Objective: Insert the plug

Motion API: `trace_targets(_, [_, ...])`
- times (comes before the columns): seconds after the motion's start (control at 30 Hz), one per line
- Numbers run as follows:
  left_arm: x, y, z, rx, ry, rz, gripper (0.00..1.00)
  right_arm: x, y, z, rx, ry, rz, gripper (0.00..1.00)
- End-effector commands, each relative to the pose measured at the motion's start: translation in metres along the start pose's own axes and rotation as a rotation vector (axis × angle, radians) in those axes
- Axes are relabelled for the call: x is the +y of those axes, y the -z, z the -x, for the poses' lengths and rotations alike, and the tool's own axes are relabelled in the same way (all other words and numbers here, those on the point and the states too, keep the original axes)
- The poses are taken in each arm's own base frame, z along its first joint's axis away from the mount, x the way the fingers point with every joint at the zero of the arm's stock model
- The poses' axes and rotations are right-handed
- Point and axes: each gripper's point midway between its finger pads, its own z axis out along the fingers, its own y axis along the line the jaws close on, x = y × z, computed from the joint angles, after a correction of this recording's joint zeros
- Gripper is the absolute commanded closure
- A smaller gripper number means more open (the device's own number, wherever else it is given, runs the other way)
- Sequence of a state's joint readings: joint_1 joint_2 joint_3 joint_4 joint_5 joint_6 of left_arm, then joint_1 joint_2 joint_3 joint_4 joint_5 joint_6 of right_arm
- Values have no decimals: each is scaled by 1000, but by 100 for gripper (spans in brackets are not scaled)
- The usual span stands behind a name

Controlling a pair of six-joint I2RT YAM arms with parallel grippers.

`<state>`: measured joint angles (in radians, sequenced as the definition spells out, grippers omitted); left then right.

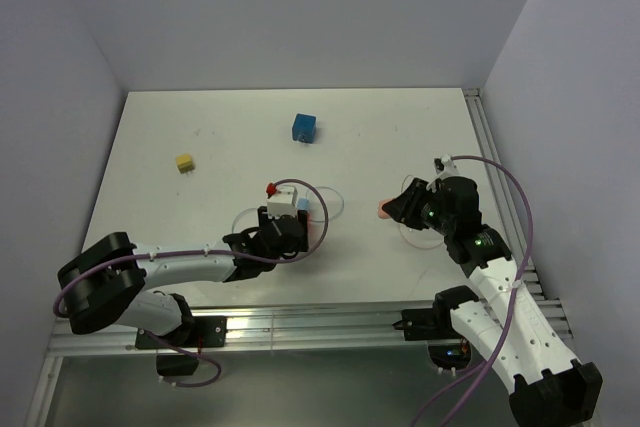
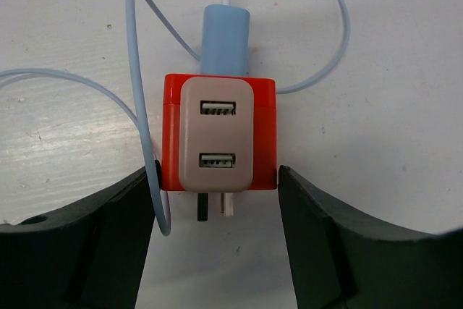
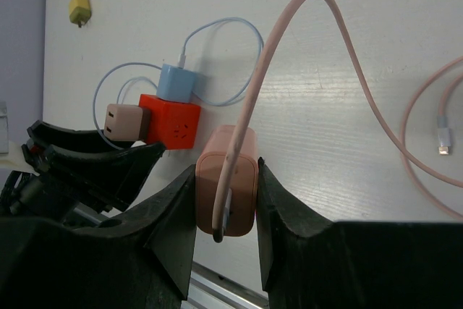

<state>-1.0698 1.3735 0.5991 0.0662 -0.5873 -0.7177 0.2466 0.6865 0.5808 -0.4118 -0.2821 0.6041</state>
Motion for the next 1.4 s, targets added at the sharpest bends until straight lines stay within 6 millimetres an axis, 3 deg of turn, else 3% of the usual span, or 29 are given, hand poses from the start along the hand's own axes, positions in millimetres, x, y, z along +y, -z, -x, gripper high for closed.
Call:
trace_targets(0.0, [-11,-3,9,-15,14,-31,29,7,0,5,-22,33,33,100])
trace_targets(0.53, [-10,-5,11,-18,36,-40,26,7,0,4,-20,30,35,100])
trace_targets(1.03, [-12,-10,10,-9,38,-50,31,5,-1,2,-15,30,32,100])
trace_targets(1.13, [-11,-9,10,-7,36,-50,37,5,-1,2,-14,29,31,100])
trace_targets(1.23, [-9,-8,8,-5,42,-56,52,5,-2,1,-7,27,35,100])
trace_targets(1.33, [-7,-9,4,7,49,-65,68,7,-3,-2,13,27,49,100])
trace_targets(1.37, [-7,-10,3,13,48,-69,83,7,-5,-4,22,27,47,100])
